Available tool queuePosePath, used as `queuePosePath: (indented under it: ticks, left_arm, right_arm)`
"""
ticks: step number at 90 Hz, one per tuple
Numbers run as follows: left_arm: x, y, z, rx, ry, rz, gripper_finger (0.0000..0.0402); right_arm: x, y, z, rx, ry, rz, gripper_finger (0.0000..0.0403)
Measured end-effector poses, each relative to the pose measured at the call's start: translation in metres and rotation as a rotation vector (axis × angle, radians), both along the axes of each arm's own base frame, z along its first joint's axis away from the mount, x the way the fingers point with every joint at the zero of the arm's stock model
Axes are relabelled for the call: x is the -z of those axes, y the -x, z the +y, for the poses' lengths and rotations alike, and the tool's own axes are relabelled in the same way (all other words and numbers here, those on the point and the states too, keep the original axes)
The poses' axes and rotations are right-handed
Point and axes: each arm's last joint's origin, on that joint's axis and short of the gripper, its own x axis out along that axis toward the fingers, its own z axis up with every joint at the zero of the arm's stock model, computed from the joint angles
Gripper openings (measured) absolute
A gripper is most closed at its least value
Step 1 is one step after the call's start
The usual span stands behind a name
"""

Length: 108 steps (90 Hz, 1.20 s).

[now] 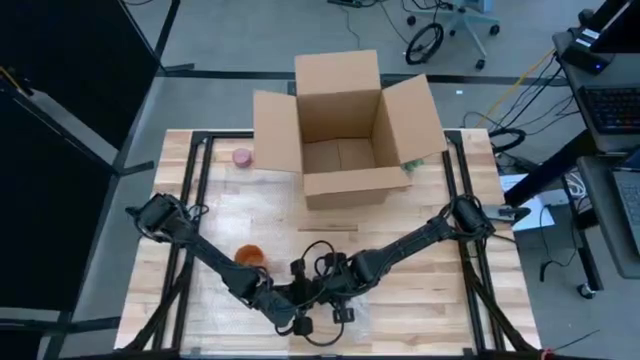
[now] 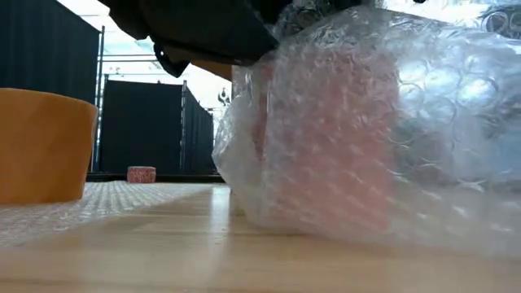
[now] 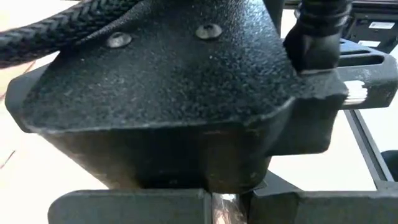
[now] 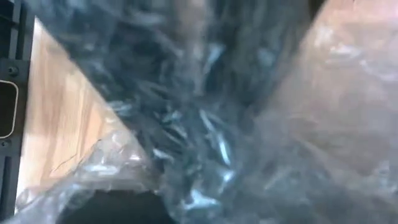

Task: Wrap mug
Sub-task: Wrap the pink cup with the bubble wrap

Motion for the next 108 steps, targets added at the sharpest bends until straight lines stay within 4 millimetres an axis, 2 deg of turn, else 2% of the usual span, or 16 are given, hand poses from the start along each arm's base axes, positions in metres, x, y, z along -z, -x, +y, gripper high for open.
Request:
queuePosePath:
  ticks: [11,27,54,68,108]
  left_arm:
    - [0.001,0.0,0.001,-0.002,0.0,0.004,0.0]
    - [0.002,-0.002,0.004,-0.012,-0.009,0.009,0.0]
    - [0.003,-0.001,0.004,-0.011,-0.006,0.012,0.0]
    - [0.004,-0.001,0.004,-0.007,-0.004,0.015,0.0]
    - [0.004,0.0,0.003,0.001,-0.004,0.019,0.0]
  right_arm:
    - [-0.009,0.003,-0.002,-0.001,0.002,-0.002,0.001]
    - [-0.03,0.009,-0.005,0.002,-0.011,-0.035,0.005]
    - [-0.036,0.016,-0.007,-0.003,0.001,0.002,0.0108]
    - [-0.041,0.021,-0.01,-0.006,0.012,0.027,0.0114]
    - [-0.087,0.036,-0.028,0.041,-0.007,-0.046,0.0114]
